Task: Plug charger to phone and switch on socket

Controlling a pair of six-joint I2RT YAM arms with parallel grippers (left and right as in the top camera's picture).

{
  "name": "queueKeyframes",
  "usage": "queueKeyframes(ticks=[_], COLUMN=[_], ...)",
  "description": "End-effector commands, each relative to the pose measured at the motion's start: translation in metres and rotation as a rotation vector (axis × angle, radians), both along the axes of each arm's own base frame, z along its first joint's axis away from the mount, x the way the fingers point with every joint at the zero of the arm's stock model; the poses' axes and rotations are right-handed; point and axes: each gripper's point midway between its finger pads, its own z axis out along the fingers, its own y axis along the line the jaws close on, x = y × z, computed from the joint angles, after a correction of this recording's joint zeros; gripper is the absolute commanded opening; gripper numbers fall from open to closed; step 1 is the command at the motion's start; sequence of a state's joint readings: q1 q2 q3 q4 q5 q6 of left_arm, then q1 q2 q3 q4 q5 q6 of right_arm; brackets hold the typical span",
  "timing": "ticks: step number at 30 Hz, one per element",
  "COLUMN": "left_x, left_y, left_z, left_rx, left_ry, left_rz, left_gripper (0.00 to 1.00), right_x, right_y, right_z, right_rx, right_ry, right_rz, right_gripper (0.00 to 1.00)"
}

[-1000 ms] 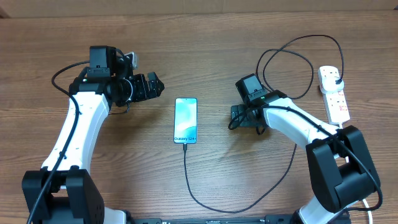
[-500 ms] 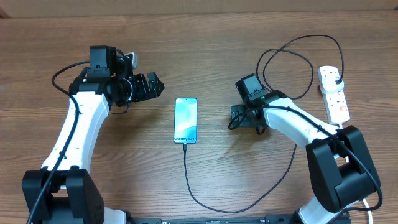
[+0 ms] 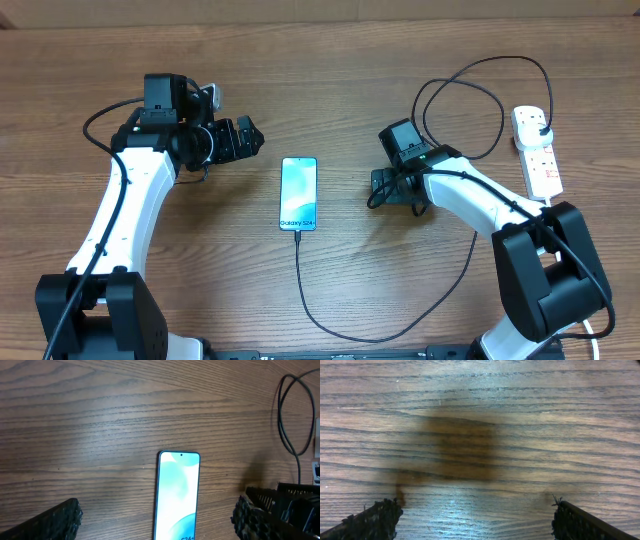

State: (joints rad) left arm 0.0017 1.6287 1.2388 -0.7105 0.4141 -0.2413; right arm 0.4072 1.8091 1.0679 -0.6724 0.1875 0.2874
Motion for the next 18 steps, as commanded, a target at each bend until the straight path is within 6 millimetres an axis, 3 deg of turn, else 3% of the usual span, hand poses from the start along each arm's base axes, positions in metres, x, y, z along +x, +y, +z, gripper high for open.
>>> queueKeyframes(ticks=[1,9,18], left_x=[0.002,-0.006,-0.032], left_y=[0.003,0.003,0.002], left_z=[0.020,0.034,0.028], left_rx=[0.007,0.007,0.007], left_ry=[-0.057,-0.096,-0.084], left_rz=[0.006,0.006,0.006], left_gripper=[1.00,1.00,1.00], right_x=[0.009,0.009,0.009], right_y=[0.002,0.002,0.002], right_z=[0.010,0.010,0.010], right_rx=[0.004,0.004,0.004], right_ry=[-0.038,-0.038,-0.038], right_rz=[0.001,0.001,0.001], right_gripper=[1.00,1.00,1.00])
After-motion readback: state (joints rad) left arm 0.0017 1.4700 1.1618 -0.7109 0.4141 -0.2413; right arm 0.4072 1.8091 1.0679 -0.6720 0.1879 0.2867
